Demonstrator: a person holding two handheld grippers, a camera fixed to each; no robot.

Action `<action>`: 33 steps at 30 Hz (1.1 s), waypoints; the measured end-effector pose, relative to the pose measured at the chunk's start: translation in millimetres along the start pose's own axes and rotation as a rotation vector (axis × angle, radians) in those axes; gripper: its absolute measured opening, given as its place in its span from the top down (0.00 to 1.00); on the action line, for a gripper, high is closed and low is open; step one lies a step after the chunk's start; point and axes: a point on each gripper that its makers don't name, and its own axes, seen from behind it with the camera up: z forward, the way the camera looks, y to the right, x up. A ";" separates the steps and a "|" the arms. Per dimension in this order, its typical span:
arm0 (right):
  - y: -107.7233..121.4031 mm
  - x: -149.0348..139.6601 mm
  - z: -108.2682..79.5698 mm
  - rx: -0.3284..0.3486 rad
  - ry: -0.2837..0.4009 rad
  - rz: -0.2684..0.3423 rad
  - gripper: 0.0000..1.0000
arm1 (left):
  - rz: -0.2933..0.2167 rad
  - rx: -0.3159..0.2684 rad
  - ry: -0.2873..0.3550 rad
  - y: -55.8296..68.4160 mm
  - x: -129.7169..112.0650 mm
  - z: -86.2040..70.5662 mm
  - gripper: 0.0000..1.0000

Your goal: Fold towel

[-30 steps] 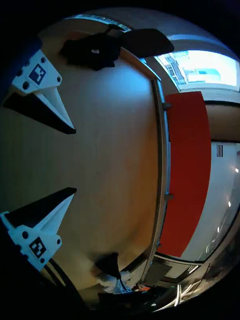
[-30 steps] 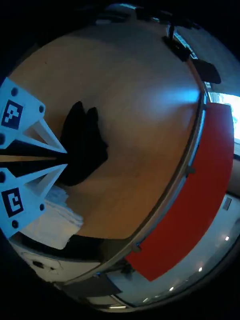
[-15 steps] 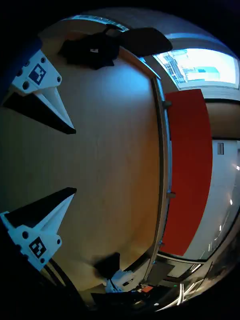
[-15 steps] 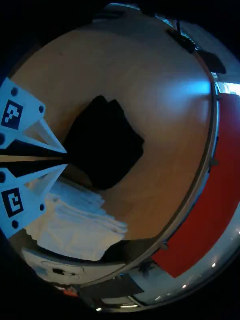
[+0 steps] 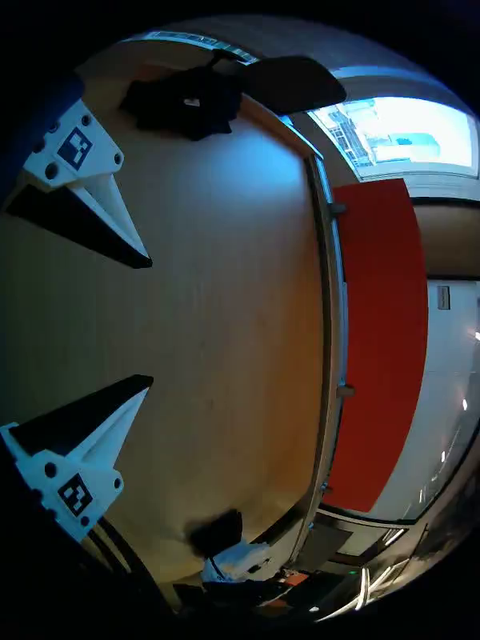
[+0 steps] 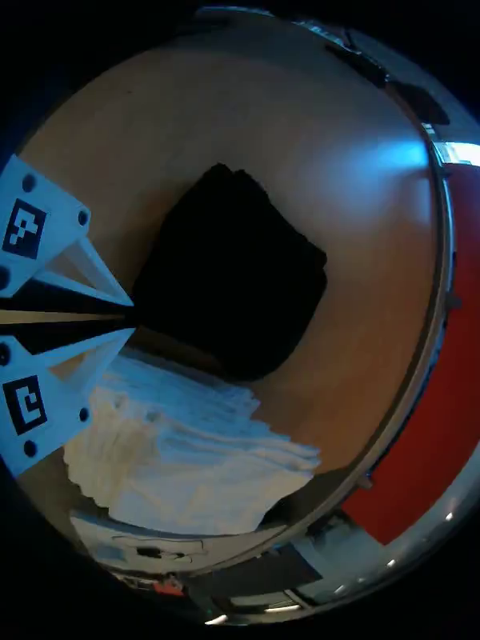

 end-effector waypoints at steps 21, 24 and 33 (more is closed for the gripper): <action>7.3 -18.7 18.8 -0.029 -0.071 0.023 0.93 | 0.007 0.008 -0.005 0.4 -4.4 -3.7 0.01; 7.4 -18.9 18.9 -0.028 -0.071 0.023 0.91 | 0.005 0.008 -0.006 0.5 -5.0 -3.4 0.01; 5.0 -19.0 17.1 -0.018 -0.063 0.024 0.79 | 0.010 0.006 -0.006 1.8 -2.5 -2.3 0.01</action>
